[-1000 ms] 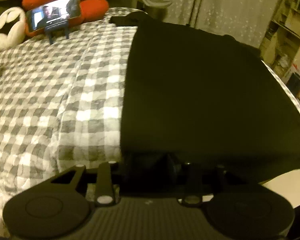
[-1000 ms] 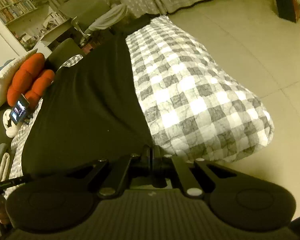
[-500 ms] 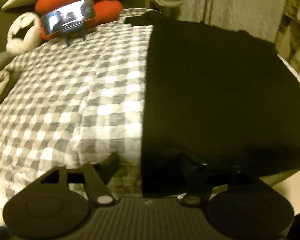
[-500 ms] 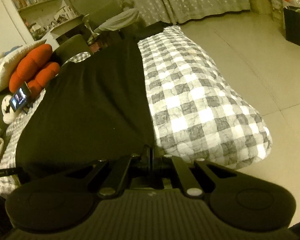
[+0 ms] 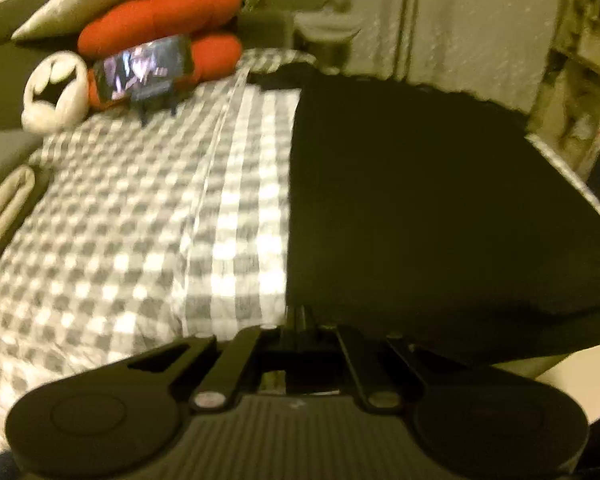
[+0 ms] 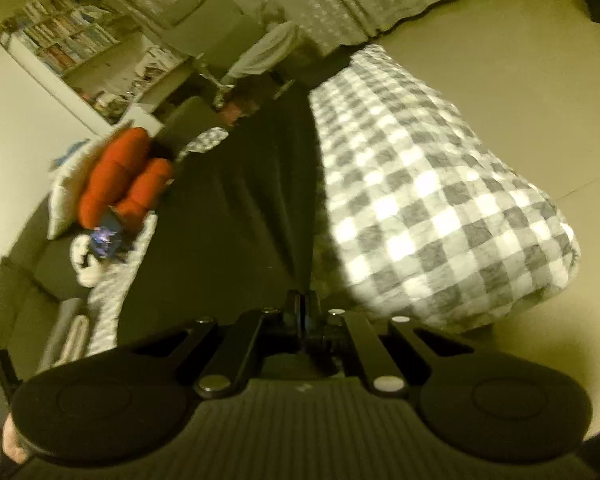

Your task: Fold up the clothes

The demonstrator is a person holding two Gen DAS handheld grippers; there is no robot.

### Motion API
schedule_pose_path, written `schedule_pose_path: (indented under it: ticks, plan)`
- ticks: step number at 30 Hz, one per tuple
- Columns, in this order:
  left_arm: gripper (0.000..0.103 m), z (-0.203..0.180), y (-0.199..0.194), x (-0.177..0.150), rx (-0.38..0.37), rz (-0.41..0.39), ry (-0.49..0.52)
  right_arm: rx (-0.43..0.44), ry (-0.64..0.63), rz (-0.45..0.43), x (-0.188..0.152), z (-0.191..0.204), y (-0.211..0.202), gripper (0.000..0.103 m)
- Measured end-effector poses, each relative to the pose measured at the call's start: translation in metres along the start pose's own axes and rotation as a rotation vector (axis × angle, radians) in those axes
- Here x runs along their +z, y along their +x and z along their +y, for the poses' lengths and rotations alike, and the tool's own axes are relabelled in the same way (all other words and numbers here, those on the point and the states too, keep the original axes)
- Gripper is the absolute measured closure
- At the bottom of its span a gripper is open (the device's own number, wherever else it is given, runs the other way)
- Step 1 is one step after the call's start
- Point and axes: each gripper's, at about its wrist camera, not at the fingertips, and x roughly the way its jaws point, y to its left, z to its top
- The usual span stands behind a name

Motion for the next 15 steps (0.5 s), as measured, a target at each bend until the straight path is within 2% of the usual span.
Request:
schedule_pose_path:
  ticks: [3,6,11,12,15]
  plan:
    - [0.103,0.004,-0.012,0.002,0.005,-0.022,0.032,-0.016,-0.032,0.008,0.003,0.007,-0.009,0.101]
    - [0.103,0.008,0.002,-0.001,-0.011,0.044,0.022,-0.090,-0.056,0.033,0.003,0.007,0.004,0.101]
    - [0.100,0.009,0.021,0.004,0.001,0.071,-0.004,-0.197,-0.114,0.098,-0.002,0.004,0.031,0.100]
    - [0.097,0.007,0.025,0.004,-0.005,0.083,-0.004,-0.208,-0.117,0.103,-0.002,0.002,0.034,0.100]
    - [0.072,0.004,0.034,0.004,-0.006,0.098,-0.003,-0.232,-0.140,0.104,-0.005,0.002,0.038,0.100]
